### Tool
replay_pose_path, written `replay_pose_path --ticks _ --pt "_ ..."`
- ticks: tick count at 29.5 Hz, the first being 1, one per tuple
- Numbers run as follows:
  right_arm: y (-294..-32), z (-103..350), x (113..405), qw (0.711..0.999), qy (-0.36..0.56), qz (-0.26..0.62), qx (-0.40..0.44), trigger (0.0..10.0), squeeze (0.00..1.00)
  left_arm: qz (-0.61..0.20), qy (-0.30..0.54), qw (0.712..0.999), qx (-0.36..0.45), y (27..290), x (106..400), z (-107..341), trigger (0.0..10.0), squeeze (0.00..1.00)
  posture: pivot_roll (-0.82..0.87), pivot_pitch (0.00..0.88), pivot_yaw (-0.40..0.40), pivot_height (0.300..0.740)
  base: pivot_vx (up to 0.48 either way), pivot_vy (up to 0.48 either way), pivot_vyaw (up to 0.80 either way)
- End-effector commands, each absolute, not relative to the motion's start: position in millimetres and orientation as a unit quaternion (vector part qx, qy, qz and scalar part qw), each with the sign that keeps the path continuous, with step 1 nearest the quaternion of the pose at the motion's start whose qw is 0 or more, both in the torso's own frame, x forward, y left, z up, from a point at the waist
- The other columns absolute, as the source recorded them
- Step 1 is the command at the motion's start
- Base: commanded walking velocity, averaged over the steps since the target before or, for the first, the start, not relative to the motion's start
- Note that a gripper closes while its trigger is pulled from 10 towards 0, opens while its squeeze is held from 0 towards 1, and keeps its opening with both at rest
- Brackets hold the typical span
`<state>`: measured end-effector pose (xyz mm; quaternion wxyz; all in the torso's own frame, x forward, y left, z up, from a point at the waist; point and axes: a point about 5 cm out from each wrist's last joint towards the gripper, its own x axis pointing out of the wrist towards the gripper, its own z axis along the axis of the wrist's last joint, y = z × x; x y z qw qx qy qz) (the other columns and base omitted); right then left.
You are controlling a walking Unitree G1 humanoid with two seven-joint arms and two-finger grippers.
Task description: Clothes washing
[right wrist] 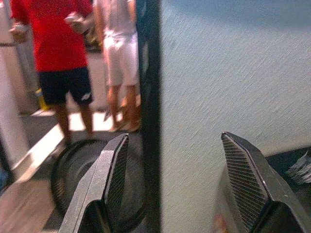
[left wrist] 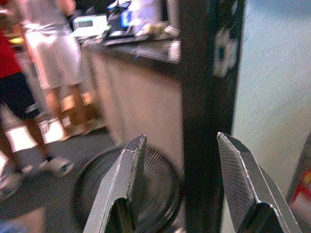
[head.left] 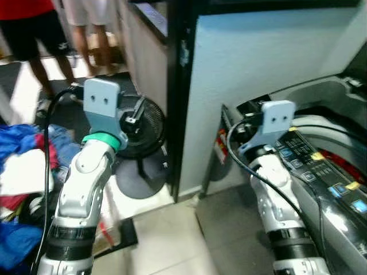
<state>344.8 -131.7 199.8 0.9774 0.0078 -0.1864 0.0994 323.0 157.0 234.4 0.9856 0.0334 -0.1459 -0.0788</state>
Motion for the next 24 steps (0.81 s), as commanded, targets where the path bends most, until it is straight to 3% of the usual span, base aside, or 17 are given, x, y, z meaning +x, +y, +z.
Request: replay_pose_path --ticks 1,4,10,18,24 --pt "-140 168 342 0.987 -0.134 0.088 0.001 10.0 0.0 -0.078 -0.102 0.991 0.042 157 323 209 10.0 0.0 0.08 0.018 0.008 0.74 0.0 0.0 0.8" --pt "-141 124 330 0.993 -0.064 0.103 -0.004 10.0 0.0 -0.065 -0.049 0.996 0.035 166 317 176 10.0 0.0 0.09 0.02 0.005 0.74 0.0 0.0 0.8" --pt "-142 79 315 0.994 0.012 0.11 -0.026 10.0 0.0 -0.048 -0.002 0.998 0.048 174 312 149 10.0 0.0 0.09 0.023 0.004 0.74 0.0 0.0 0.8" --pt "-138 97 322 0.994 -0.026 0.107 -0.006 10.0 0.0 -0.046 -0.023 0.998 0.039 174 315 161 10.0 0.0 0.09 0.028 0.009 0.74 0.0 0.0 0.8" --pt "-129 148 343 0.988 -0.115 0.101 0.01 10.0 0.0 -0.041 -0.058 0.996 0.05 174 326 182 10.0 0.0 0.09 0.023 0.012 0.74 0.0 0.0 0.8"
